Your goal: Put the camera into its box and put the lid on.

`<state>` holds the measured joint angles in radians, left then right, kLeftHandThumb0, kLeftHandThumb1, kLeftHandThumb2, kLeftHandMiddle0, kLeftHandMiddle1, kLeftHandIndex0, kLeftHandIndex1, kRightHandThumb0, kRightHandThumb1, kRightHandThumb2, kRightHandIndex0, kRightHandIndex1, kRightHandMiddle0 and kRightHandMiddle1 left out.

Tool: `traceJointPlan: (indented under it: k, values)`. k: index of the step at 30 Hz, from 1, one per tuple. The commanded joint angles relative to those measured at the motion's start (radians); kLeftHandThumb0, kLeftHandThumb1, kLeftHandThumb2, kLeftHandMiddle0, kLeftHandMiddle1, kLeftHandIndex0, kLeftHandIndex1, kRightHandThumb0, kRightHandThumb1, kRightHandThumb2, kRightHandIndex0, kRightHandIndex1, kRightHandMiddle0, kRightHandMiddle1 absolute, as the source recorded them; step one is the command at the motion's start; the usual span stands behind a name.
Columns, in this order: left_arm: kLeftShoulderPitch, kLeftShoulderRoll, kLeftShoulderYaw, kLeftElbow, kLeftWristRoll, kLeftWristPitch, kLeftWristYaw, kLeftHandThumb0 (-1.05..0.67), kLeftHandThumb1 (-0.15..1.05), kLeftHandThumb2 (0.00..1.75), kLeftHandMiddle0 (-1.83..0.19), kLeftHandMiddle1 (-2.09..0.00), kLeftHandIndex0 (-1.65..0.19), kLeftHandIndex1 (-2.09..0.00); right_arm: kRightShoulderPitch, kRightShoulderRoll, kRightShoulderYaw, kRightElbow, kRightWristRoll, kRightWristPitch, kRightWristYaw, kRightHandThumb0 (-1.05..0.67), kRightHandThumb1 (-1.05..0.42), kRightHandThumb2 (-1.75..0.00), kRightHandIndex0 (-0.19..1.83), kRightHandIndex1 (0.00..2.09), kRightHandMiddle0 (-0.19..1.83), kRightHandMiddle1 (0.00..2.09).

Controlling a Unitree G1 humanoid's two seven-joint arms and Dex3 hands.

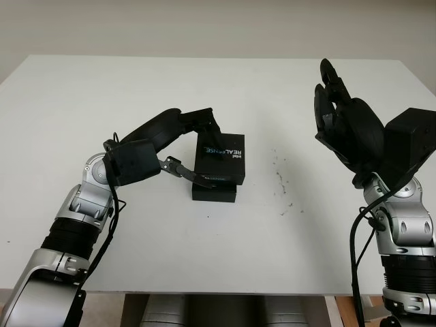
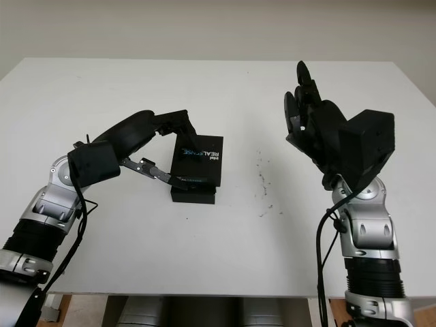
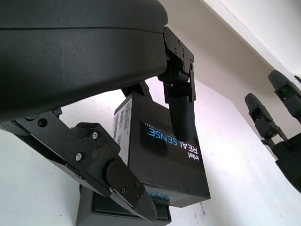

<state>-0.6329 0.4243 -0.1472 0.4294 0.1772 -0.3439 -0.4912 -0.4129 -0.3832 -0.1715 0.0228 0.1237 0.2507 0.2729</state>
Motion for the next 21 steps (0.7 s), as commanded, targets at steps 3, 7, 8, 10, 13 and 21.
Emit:
traceJointPlan:
  k: [3, 7, 8, 10, 13, 21]
  values:
    - [0.017, -0.002, -0.006, -0.010, -0.002, -0.001, -0.004, -0.15, 1.01, 0.06, -0.35, -1.59, -0.24, -1.47, -0.004, -0.008, -0.002, -0.019, 0.002, -0.005, 0.003, -0.78, -1.05, -0.73, -0.19, 0.00, -0.19, 0.00]
    - [0.033, 0.002, -0.007, -0.038, 0.003, 0.016, -0.002, -0.16, 1.01, 0.06, -0.34, -1.60, -0.25, -1.46, -0.005, -0.006, -0.001, -0.023, -0.004, -0.003, -0.004, -0.77, -1.05, -0.73, -0.19, 0.00, -0.19, 0.00]
    - [0.039, 0.003, -0.006, -0.049, 0.000, 0.020, -0.004, -0.16, 1.01, 0.06, -0.34, -1.60, -0.25, -1.46, -0.005, -0.006, 0.000, -0.020, -0.005, -0.008, -0.004, -0.77, -1.05, -0.72, -0.19, 0.00, -0.19, 0.00]
    - [0.047, 0.004, -0.004, -0.066, -0.005, 0.027, -0.008, -0.16, 1.01, 0.05, -0.35, -1.62, -0.25, -1.47, -0.006, -0.005, 0.000, -0.016, -0.005, -0.015, -0.003, -0.77, -1.05, -0.73, -0.19, 0.00, -0.19, 0.00]
    - [0.057, 0.008, -0.002, -0.095, -0.016, 0.057, -0.027, -0.15, 1.02, 0.06, -0.35, -1.62, -0.24, -1.46, -0.010, -0.010, 0.003, -0.001, -0.007, -0.026, 0.005, -0.77, -1.05, -0.74, -0.19, 0.00, -0.19, 0.00]
    - [0.080, 0.019, 0.000, -0.144, -0.016, 0.121, -0.053, -0.14, 1.03, 0.05, -0.32, -1.58, -0.20, -1.45, -0.014, -0.006, -0.004, 0.002, -0.002, -0.027, 0.010, -0.76, -1.05, -0.74, -0.19, 0.00, -0.19, 0.00]
